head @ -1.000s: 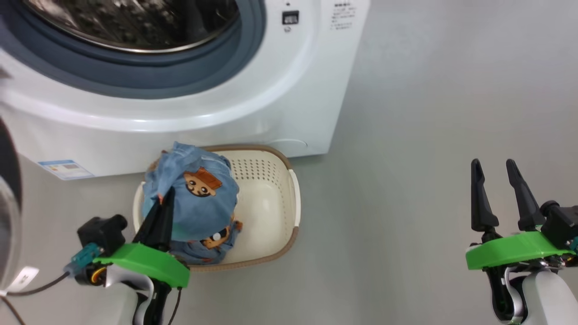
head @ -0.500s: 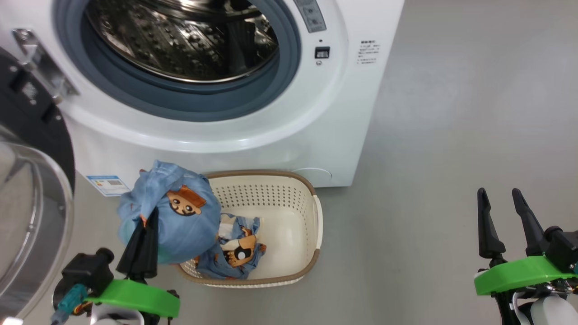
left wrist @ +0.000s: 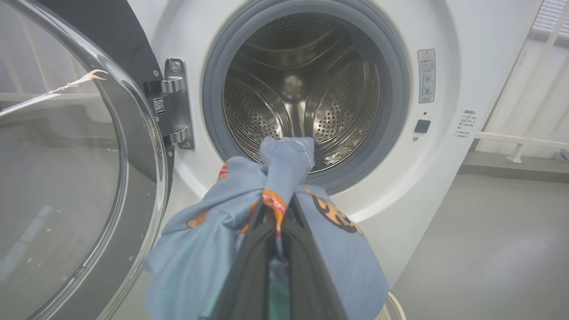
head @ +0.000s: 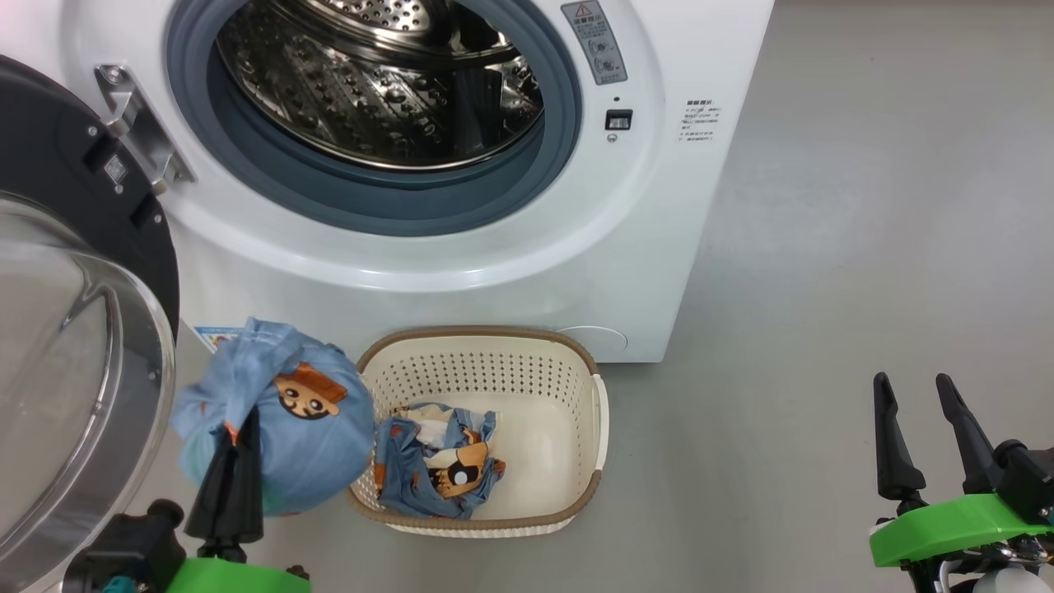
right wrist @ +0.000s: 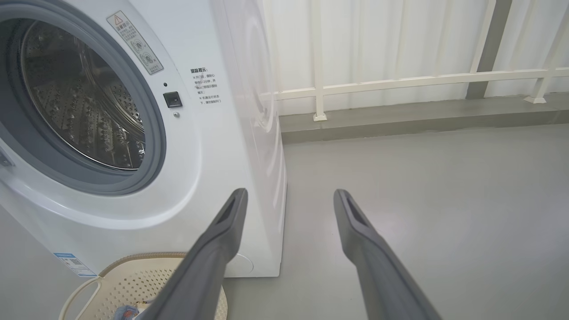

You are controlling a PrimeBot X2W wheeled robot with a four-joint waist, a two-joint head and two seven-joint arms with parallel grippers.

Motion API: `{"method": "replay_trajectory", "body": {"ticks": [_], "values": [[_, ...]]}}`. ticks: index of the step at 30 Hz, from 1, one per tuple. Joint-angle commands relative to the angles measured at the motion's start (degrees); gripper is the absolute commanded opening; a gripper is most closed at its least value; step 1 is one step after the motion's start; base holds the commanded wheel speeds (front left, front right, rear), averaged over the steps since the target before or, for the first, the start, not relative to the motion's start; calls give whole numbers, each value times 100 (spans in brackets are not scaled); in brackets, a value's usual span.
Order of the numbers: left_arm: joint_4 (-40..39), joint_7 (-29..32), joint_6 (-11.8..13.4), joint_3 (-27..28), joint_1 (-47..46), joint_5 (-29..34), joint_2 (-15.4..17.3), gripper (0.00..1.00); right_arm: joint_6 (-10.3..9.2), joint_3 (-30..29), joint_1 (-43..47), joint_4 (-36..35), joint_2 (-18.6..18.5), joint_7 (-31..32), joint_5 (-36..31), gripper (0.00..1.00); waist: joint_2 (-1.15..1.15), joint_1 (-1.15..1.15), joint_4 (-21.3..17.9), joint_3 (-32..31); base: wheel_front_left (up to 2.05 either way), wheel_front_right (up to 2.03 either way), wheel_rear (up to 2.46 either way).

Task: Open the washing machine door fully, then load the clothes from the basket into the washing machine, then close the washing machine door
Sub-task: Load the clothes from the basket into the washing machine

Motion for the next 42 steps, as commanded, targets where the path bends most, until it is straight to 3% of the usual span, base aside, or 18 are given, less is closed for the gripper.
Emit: {"method": "replay_trajectory", "body": {"ticks": [1, 11, 21, 32, 42], "values": [[-254, -61, -12, 269, -25, 104, 36, 0, 42, 94, -49, -160, -115, -46, 0, 100, 0, 0, 13, 34, 0, 0, 0], [-420, -61, -12, 326, -49, 138, -94, 0, 42, 51, -129, -212, -123, -46, -11, 100, 0, 0, 22, 272, 0, 0, 0], [-364, -61, -12, 296, -702, 162, -143, 0, 42, 30, -473, -276, -76, -46, -16, 100, 0, 0, -91, 933, 0, 0, 0], [-133, -61, -12, 199, -2373, -41, -58, 0, 42, 11, -1157, -397, 29, -46, -17, 100, 0, 0, -270, 2045, 0, 0, 0], [786, -61, -12, 154, -4125, 51, 133, 0, 42, 62, -1650, -433, 198, -46, 41, 100, 0, 0, -577, 2657, 0, 0, 0]]}}
